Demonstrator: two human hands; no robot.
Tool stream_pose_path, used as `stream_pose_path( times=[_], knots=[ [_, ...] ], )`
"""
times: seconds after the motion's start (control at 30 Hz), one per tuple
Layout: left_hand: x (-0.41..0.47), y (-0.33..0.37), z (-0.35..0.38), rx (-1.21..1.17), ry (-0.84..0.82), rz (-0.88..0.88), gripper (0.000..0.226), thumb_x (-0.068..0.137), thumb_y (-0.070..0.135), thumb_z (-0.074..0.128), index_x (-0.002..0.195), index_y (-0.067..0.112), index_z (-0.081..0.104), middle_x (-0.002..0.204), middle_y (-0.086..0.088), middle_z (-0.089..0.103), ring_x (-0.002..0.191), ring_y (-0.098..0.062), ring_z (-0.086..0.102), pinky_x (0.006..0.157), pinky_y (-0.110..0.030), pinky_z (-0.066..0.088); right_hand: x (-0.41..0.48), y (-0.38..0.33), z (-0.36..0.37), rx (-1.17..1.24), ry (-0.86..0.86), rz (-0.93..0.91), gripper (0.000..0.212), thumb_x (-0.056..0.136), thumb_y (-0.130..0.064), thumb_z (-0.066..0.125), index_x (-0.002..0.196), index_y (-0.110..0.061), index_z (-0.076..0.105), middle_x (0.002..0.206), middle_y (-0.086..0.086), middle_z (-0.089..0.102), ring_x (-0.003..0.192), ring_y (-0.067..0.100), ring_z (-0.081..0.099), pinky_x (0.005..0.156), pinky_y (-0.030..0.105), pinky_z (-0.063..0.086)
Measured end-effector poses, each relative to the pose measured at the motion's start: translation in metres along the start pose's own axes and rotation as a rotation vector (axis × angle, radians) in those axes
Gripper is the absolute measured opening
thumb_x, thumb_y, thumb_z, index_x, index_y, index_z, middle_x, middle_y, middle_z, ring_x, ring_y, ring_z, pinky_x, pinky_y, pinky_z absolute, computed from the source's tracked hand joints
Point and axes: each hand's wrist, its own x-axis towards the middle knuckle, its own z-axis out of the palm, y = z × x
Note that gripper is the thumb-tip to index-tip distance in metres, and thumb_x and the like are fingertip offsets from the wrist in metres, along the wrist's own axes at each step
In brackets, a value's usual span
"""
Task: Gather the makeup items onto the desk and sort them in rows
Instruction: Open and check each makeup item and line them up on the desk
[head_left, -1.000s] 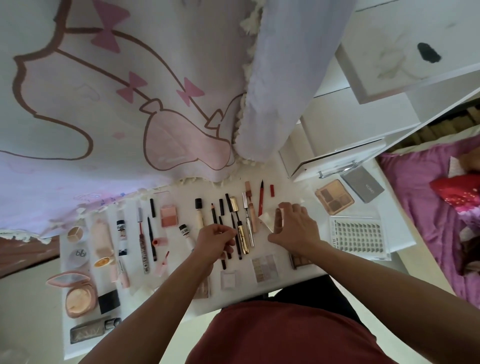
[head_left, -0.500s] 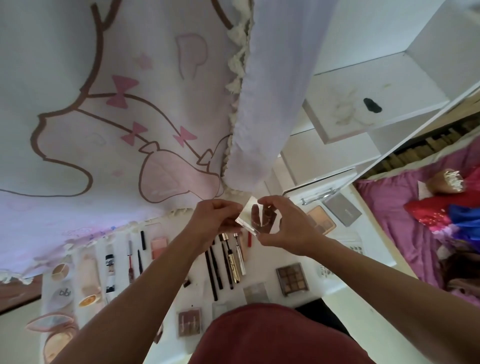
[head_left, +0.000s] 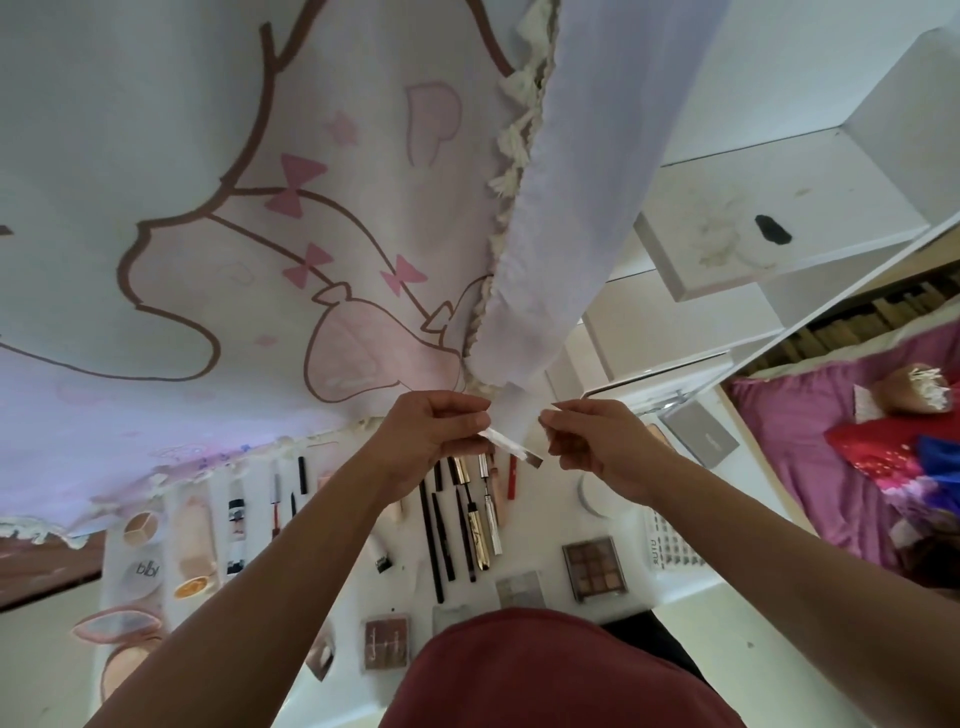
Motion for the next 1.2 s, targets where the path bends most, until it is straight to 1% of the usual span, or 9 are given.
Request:
stream_pose_path(
  times=[0.1, 0.23, 0.37, 0.53, 0.7, 0.83, 0.97, 1.1, 1.2],
  knots=[
    [-0.003, -0.002, 0.001, -0.005, -0.031, 0.051, 0.025, 0.079, -0.010, 0.064, 0.102, -0.001, 0.067, 0.092, -0.019, 0.073, 0.083, -0.029, 0.073, 0.070, -0.028, 0.059, -0.001, -0.003, -0.001, 0.125, 0.038, 0.072, 0.010, 0.088, -0.008, 0.068, 0.079, -0.004, 0.067, 0.067, 0.007, 0.060, 0.056, 0.015, 0.059, 0.049, 0.021, 0.050],
    [-0.001, -0.006, 0.004, 0.035, -0.004, 0.103, 0.022, 0.080, -0.012, 0.063, 0.098, 0.000, 0.069, 0.090, -0.018, 0.074, 0.080, -0.027, 0.072, 0.070, -0.028, 0.059, -0.008, -0.005, -0.004, 0.209, 0.022, 0.152, 0.010, 0.087, -0.009, 0.067, 0.078, -0.005, 0.065, 0.064, 0.008, 0.061, 0.051, 0.013, 0.057, 0.046, 0.019, 0.051],
    [0.002, -0.007, 0.006, 0.053, -0.012, 0.116, 0.026, 0.085, -0.015, 0.056, 0.098, 0.002, 0.070, 0.094, -0.019, 0.073, 0.084, -0.029, 0.072, 0.074, -0.032, 0.060, -0.014, -0.007, -0.006, 0.296, 0.005, 0.188, 0.011, 0.090, -0.008, 0.063, 0.079, -0.005, 0.063, 0.079, 0.015, 0.069, 0.051, 0.012, 0.056, 0.046, 0.018, 0.051],
    [0.001, -0.006, 0.009, 0.085, -0.034, 0.130, 0.039, 0.080, -0.023, 0.056, 0.109, 0.001, 0.067, 0.104, -0.024, 0.070, 0.096, -0.035, 0.069, 0.085, -0.036, 0.058, -0.014, -0.006, -0.013, 0.291, 0.046, 0.150, 0.013, 0.090, -0.009, 0.063, 0.077, -0.008, 0.063, 0.095, 0.021, 0.065, 0.053, 0.013, 0.055, 0.047, 0.019, 0.052],
    [-0.001, -0.005, 0.013, 0.199, -0.021, 0.146, 0.043, 0.074, -0.022, 0.065, 0.109, 0.002, 0.067, 0.106, -0.019, 0.070, 0.097, -0.030, 0.070, 0.080, -0.030, 0.058, -0.015, -0.004, -0.019, 0.265, 0.061, 0.125, 0.011, 0.090, -0.011, 0.063, 0.079, -0.010, 0.065, 0.100, 0.022, 0.065, 0.053, 0.013, 0.054, 0.046, 0.019, 0.050],
    [-0.003, -0.006, 0.020, 0.253, 0.008, 0.147, 0.039, 0.074, -0.017, 0.070, 0.107, 0.003, 0.068, 0.105, -0.018, 0.070, 0.091, -0.027, 0.070, 0.074, -0.026, 0.057, -0.017, -0.004, -0.020, 0.242, 0.059, 0.119, 0.007, 0.089, -0.011, 0.063, 0.084, -0.008, 0.065, 0.099, 0.021, 0.064, 0.052, 0.012, 0.053, 0.046, 0.019, 0.049],
    [-0.002, -0.007, 0.023, 0.237, 0.019, 0.149, 0.035, 0.076, -0.016, 0.069, 0.104, 0.004, 0.069, 0.102, -0.019, 0.070, 0.094, -0.035, 0.069, 0.077, -0.030, 0.059, -0.019, -0.005, -0.020, 0.255, 0.060, 0.130, 0.010, 0.089, -0.012, 0.064, 0.081, -0.008, 0.065, 0.097, 0.020, 0.064, 0.052, 0.012, 0.052, 0.046, 0.019, 0.049],
    [-0.001, -0.005, 0.025, 0.282, 0.021, 0.171, 0.033, 0.077, -0.011, 0.070, 0.104, 0.008, 0.071, 0.102, -0.014, 0.072, 0.096, -0.031, 0.069, 0.082, -0.031, 0.058, -0.021, -0.006, -0.023, 0.307, 0.040, 0.190, 0.018, 0.090, -0.014, 0.064, 0.080, -0.003, 0.073, 0.078, 0.012, 0.065, 0.051, 0.011, 0.052, 0.046, 0.018, 0.049],
    [-0.002, -0.003, 0.028, 0.313, 0.036, 0.195, 0.031, 0.079, -0.007, 0.071, 0.105, 0.008, 0.071, 0.100, -0.010, 0.073, 0.095, -0.027, 0.070, 0.083, -0.031, 0.058, -0.020, -0.005, -0.024, 0.315, 0.003, 0.225, 0.026, 0.092, -0.016, 0.061, 0.077, -0.004, 0.078, 0.071, 0.006, 0.064, 0.051, 0.009, 0.053, 0.047, 0.017, 0.050]
  ],
)
